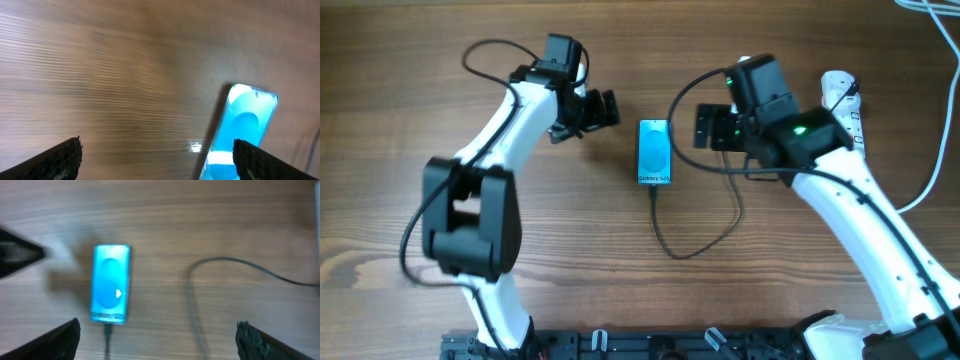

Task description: Plug charger to phone and switch on socket

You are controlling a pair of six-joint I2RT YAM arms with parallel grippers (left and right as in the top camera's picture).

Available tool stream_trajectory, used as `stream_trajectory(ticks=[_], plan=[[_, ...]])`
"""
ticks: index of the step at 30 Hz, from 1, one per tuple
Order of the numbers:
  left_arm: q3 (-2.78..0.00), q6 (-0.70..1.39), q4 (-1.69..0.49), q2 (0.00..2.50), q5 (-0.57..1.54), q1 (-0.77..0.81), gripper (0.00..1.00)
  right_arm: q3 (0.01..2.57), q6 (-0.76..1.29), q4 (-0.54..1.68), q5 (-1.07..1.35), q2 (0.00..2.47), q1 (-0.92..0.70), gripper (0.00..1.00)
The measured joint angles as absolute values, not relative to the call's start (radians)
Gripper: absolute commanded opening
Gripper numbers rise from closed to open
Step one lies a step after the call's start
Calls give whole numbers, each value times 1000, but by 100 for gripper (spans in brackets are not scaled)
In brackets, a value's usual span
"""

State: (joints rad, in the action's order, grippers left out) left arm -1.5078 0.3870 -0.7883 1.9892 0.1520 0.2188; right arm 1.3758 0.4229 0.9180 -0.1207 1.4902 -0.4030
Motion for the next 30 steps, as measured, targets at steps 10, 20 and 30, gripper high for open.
stream_trajectory(ticks=[10,20,30], plan=[[-1508,441,-790,1885,-141,220,100,1559,453,1018,-186,1488,54,100],[-1508,448,-790,1885,-175,220,100,1559,461,977,-268,1631,352,100],[-1508,448,-791,1885,-176,220,100,1557,378,885,-169,1898,439,100]])
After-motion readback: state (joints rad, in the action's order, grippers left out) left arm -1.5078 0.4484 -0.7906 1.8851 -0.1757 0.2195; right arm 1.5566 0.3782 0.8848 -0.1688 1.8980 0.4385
